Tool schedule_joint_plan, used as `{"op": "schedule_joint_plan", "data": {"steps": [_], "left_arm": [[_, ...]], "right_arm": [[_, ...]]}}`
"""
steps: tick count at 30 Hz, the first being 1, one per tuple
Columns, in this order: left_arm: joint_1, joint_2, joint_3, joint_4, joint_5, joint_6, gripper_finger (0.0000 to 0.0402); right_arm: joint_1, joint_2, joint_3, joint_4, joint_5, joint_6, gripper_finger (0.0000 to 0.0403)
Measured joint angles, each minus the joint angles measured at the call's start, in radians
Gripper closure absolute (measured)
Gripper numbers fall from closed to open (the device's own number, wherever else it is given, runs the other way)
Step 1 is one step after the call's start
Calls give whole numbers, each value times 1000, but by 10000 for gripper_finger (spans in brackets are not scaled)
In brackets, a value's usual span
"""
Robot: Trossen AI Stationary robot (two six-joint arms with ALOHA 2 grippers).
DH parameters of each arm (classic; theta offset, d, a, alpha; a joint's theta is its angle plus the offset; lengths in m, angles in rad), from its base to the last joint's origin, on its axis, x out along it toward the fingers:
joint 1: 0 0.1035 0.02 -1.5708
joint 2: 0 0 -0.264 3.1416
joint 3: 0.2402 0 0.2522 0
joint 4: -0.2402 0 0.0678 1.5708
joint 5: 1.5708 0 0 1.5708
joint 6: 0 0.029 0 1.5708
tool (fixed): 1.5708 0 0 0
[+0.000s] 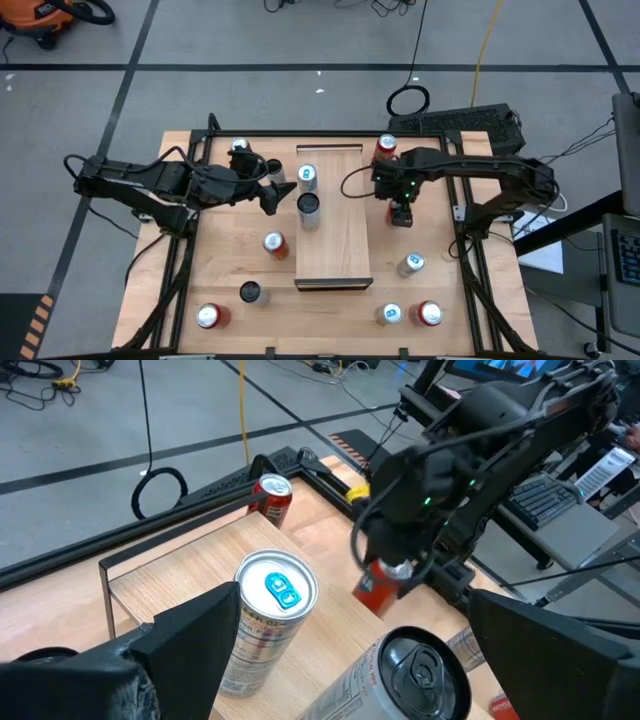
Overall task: Place canned beverage on shelf
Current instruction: Put the top right orange soda can on the shelf
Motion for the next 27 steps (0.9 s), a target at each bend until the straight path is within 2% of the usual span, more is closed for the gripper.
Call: {"op": "schedule_joint_plan", "data": {"steps": [16, 21, 27], "left_arm": [[0, 0, 0, 30, -5, 2, 8], [0, 0, 0, 140, -5, 85, 8], [2, 0, 0, 251, -5, 203, 8]], "right_arm": [[2, -322, 36, -4, -182, 276, 143], [2, -368, 88, 17, -182, 347, 142], [2, -390, 138, 161, -188, 430, 143]]}}
